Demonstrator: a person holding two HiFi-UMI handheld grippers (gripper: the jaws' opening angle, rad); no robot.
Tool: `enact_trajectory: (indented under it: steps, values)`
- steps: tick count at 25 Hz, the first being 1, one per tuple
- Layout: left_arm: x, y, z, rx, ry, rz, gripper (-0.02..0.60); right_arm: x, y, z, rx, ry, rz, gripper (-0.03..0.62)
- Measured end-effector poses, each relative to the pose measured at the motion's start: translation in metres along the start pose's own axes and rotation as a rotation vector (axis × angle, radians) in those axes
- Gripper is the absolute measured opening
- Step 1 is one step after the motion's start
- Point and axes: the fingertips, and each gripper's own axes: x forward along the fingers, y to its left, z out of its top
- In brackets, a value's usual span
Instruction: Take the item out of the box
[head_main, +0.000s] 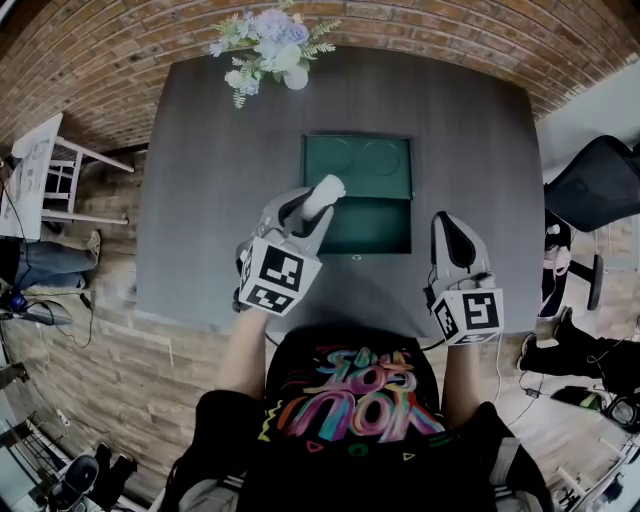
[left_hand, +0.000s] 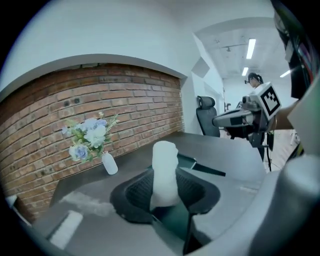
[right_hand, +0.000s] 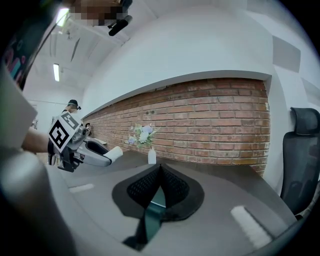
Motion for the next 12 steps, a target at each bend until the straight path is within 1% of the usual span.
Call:
enact_trajectory:
  steps: [3,6,12]
  values:
    - [-0.011,0.010,0.012,-0.061,-0.074,0.039,0.137,0.001,0.000,0.001,0.003,-0.003,0.001,0.002]
    - [-0.019,0.016,0.014,-0.127,-0.121,0.068,0.137,0.003,0.000,0.002,0.013,-0.010,0.002,0.002]
    - [-0.030,0.018,0.019,-0.207,-0.207,0.107,0.137,0.004,-0.001,0.002,0.031,-0.017,0.003,0.002]
